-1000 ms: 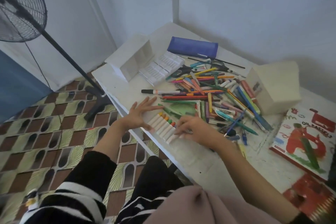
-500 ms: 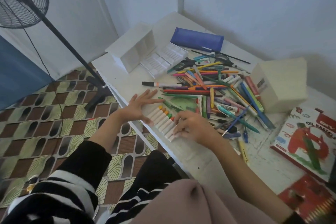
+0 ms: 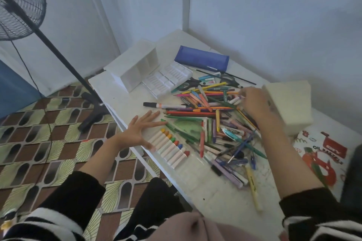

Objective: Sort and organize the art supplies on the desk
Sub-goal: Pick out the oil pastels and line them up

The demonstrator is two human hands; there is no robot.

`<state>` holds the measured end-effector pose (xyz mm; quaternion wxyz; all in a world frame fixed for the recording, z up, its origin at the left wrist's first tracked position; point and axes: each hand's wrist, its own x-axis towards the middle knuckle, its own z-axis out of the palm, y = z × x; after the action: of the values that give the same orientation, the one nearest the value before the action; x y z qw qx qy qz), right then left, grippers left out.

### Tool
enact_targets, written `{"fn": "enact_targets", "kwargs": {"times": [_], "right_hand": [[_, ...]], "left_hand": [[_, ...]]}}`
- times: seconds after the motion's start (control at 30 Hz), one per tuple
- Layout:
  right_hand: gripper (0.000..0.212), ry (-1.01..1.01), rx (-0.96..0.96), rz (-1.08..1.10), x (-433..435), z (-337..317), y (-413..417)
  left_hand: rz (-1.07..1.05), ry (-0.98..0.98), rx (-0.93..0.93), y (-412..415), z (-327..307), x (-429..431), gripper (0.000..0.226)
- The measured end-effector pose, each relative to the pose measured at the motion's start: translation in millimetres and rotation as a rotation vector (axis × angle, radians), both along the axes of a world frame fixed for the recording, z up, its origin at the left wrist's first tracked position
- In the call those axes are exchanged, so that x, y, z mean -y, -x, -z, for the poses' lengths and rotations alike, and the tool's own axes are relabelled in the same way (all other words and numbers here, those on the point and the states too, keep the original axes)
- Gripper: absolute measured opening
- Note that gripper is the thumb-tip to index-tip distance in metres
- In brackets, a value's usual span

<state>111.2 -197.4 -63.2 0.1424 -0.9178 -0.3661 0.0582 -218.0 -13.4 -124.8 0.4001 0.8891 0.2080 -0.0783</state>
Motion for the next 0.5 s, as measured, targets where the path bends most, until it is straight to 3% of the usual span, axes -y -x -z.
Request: {"fn": "enact_targets", "kwargs": {"times": [0.1,0.33,0.5], "right_hand": [[0.039,0.168,0.048,-0.048,-3.1,2.2,-8.4],[0.035,0.181,0.109,-0.128,-2.3,5.4,-6.2],[0.029,0.067,0.118,-0.072,13.6,0.5,4.2]], "left_hand": [[-0.003,0.0,0.001,0.5,1.1,0.0,0.083],[-0.006,0.001,-0.011,0.3,-0.2,0.6,0.085],[-0.012,0.02,0.014,1.2,0.4,0.4,0.085]]}}
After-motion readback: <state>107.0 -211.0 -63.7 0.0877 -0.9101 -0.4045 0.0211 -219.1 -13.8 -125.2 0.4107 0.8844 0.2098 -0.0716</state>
